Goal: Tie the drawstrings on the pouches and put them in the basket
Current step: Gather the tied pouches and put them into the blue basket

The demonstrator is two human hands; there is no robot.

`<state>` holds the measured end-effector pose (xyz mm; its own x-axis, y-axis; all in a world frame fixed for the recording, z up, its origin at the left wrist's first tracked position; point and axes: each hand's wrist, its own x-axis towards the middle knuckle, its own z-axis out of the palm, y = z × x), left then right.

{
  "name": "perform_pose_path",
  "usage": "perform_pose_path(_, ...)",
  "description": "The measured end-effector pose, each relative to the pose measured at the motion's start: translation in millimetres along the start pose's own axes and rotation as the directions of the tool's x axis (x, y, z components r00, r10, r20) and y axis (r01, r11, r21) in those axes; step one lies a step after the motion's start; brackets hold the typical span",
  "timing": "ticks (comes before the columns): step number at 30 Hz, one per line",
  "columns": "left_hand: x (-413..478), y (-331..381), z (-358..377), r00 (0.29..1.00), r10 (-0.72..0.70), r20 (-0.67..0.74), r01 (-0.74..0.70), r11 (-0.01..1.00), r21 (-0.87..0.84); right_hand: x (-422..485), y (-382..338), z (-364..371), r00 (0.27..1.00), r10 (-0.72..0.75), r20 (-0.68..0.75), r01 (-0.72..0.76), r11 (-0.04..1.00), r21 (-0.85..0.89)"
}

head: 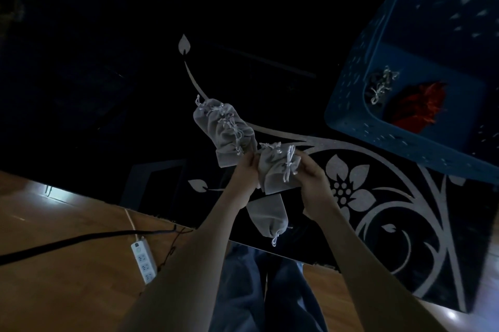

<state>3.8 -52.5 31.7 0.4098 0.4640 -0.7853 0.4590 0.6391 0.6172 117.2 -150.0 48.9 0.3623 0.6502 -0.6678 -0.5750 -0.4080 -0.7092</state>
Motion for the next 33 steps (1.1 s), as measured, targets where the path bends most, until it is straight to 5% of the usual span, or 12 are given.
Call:
perform_pose_path(6, -9.9, 8.4, 3.4, 0.982, 0.032, 0.185, 0.011, 0.973, -0.231, 4.2, 4.6, 6.4, 0.984, -0.005, -0.179, -0.055, 0.942, -0.33)
perform_pose_path(9, -15.5, 11.1, 3.6, 0.939, 0.058, 0.34, -0.018, 0.993, -0.119, 10.2, 9.2, 3.5, 0.988, 0.045, -0.149, -0.105, 0.901, -0.422)
perform_pose_path(15, -16.9, 8.9, 5.1, 0.984, 0.128, 0.127, -0.142, 0.983, 0.111, 5.7, 8.5, 3.0, 0.996, -0.019, -0.089, -0.046, 0.735, -0.676)
perform_pose_path(17, -14.5, 6.8, -2.3, 0.981, 0.193, 0.006, -0.192, 0.97, 0.152, -3.7, 12.0, -1.8, 0.994, -0.104, -0.029, 0.04, 0.608, -0.793)
perform_pose_path(19, -14.2, 5.3, -14.7, 0.968, 0.207, -0.141, -0.187, 0.972, 0.14, -14.2, 19.3, -11.6, 0.982, -0.14, 0.127, 0.171, 0.364, -0.915)
perform_pose_path(22, -15.9, 2.4, -30.6, 0.967, 0.144, -0.21, -0.133, 0.989, 0.068, -26.6, 37.8, -25.1, 0.901, 0.025, 0.433, 0.432, 0.028, -0.901)
perform_pose_path(24, -17.0, 0.2, -38.6, 0.974, 0.116, -0.193, -0.105, 0.992, 0.067, -31.5, 48.4, -24.5, 0.828, 0.06, 0.558, 0.56, -0.057, -0.826)
perform_pose_path(29, -18.7, -4.7, -44.9, 0.986, 0.05, -0.158, -0.055, 0.998, -0.031, -29.8, 53.6, -16.4, 0.857, -0.069, 0.511, 0.512, 0.003, -0.859)
perform_pose_path(33, -20.2, -6.1, -45.8, 0.989, -0.003, -0.147, -0.008, 0.997, -0.076, -17.0, 42.4, 0.2, 0.92, -0.155, 0.36, 0.392, 0.379, -0.838)
